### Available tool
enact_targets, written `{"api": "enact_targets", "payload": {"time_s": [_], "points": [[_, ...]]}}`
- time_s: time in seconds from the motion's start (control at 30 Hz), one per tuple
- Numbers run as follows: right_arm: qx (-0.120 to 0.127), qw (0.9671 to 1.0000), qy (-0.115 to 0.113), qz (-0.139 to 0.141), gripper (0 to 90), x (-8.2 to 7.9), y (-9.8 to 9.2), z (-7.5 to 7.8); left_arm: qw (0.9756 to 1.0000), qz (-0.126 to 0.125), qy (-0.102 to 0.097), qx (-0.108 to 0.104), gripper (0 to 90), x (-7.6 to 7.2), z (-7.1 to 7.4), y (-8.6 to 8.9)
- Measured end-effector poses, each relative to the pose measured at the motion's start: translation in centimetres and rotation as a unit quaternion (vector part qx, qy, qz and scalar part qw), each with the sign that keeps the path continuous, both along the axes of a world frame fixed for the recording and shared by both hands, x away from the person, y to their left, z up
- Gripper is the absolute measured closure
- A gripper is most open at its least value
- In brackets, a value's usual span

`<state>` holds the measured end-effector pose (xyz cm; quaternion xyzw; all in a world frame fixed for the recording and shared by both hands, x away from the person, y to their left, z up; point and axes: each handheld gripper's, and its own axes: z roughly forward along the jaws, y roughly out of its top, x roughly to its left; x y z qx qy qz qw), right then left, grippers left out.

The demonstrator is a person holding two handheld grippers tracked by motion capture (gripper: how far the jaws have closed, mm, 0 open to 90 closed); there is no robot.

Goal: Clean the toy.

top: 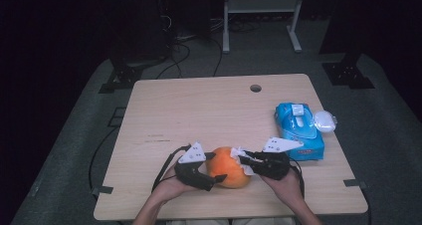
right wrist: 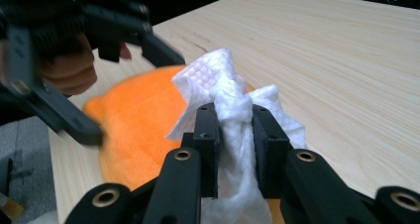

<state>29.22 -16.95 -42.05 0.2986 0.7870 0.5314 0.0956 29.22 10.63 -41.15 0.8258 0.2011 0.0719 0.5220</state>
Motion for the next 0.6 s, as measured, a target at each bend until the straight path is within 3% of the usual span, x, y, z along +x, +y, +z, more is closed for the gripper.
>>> {"api": "enact_targets", "payload": {"time_s": [0.03,0.13,0.17,0.23,0.3,0.33,0.47,0.53,0.57,0.6], "points": [[0.008,0.9999,0.002,0.006,74.9,0.0,0.1,0.0,1.0000,0.003,-0.003,-0.007,15.6,0.1,0.1,-0.1],[0.010,0.9995,-0.008,0.030,74.8,-0.4,1.1,0.1,0.9996,0.006,-0.009,0.026,18.5,0.1,-0.6,-0.4],[0.003,0.9995,-0.009,0.030,74.8,-0.5,1.3,0.1,0.9996,0.006,-0.007,0.027,20.1,0.2,-0.9,-0.2],[-0.009,0.9998,-0.003,0.018,74.8,-0.3,1.2,-0.1,0.9988,0.023,0.016,0.041,23.4,0.8,-1.2,0.9],[-0.018,0.9998,0.007,0.001,74.8,0.0,0.5,-0.6,0.9983,0.029,0.043,0.027,23.4,1.4,-1.4,2.1],[-0.009,0.9998,0.017,0.000,74.8,0.2,0.3,-0.9,0.9983,0.029,0.047,0.020,22.9,1.4,-1.3,2.4],[0.006,0.9997,0.010,0.020,74.7,-0.2,1.1,-0.6,0.9997,0.020,0.011,0.009,14.6,1.0,-0.4,1.4],[0.010,0.9993,-0.001,0.036,74.7,-0.6,1.9,-0.2,0.9996,0.015,0.006,0.024,14.8,1.0,-0.5,0.8],[0.007,0.9992,-0.004,0.039,74.6,-0.8,2.2,-0.2,0.9992,0.013,0.010,0.035,17.2,1.0,-0.7,0.8],[0.004,0.9993,-0.005,0.038,74.6,-0.9,2.2,-0.3,0.9991,0.015,0.020,0.033,20.2,1.1,-1.0,1.0]]}}
